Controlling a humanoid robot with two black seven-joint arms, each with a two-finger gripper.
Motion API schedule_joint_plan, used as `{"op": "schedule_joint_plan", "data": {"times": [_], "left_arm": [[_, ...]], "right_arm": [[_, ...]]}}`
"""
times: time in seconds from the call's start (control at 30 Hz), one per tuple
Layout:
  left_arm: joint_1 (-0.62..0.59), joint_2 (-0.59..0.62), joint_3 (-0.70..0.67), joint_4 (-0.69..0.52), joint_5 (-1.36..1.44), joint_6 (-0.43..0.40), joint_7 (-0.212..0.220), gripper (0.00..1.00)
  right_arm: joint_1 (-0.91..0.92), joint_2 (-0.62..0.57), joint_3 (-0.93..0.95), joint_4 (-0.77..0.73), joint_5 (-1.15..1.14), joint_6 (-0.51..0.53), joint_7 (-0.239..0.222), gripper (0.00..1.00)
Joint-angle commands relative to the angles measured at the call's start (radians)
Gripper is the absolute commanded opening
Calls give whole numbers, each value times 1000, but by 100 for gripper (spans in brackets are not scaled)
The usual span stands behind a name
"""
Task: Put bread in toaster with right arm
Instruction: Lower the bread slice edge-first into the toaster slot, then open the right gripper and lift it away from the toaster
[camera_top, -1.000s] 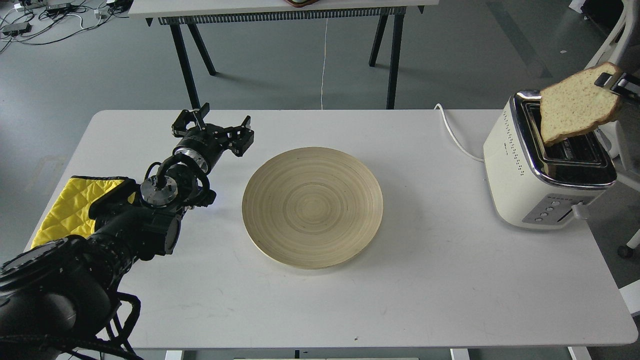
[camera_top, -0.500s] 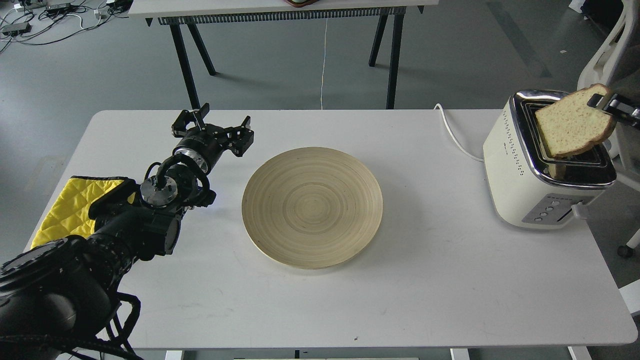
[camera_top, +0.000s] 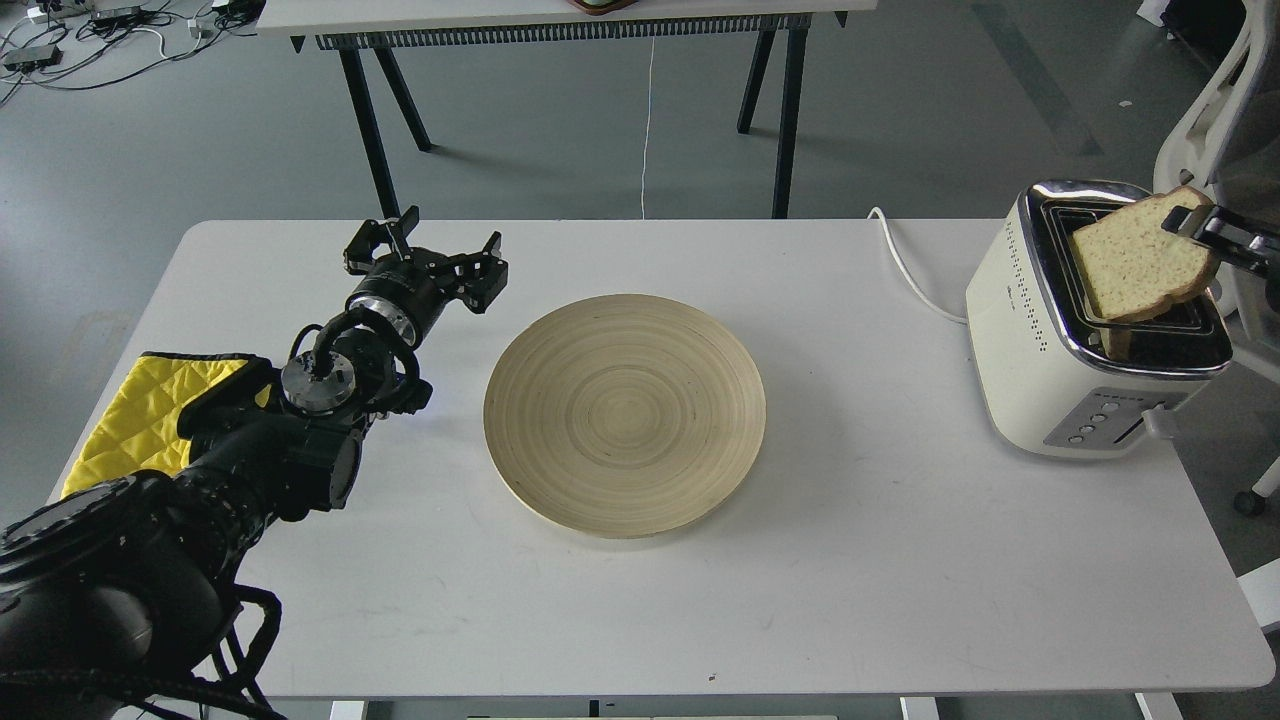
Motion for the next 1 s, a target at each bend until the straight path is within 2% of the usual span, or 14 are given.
{"op": "schedule_joint_plan", "data": {"times": [0.0, 0.2, 0.27, 0.4, 0.5, 0.67, 0.77, 0.87, 0.9, 0.97], "left_arm": [[1, 1, 0, 0, 0, 0, 0, 100], [1, 0, 0, 0, 0, 0, 0, 100], [-1, 1, 0, 0, 0, 0, 0, 100], [-1, 0, 0, 0, 0, 0, 0, 100], [-1, 1, 0, 0, 0, 0, 0, 100], [1, 1, 0, 0, 0, 0, 0, 100], [1, 1, 0, 0, 0, 0, 0, 100], [1, 1, 0, 0, 0, 0, 0, 100], [1, 1, 0, 0, 0, 0, 0, 100], [-1, -1, 0, 0, 0, 0, 0, 100]], "right_arm": [[-2, 16, -1, -7, 1, -2, 0, 48], [-22, 45, 7, -7, 2, -5, 0, 66], [-23, 49, 12, -6, 10, -5, 0, 69], [-6, 59, 44, 2, 137, -5, 5, 77], [-5, 83, 128, 17, 283, 19, 12, 98], [3, 85, 258, 8, 471, 148, 12, 98], [-12, 105, 321, 1, 617, 183, 17, 98], [-34, 186, 329, 1, 813, 187, 67, 98], [-51, 204, 332, 1, 874, 188, 96, 98], [-90, 241, 334, -1, 979, 200, 184, 98]]}}
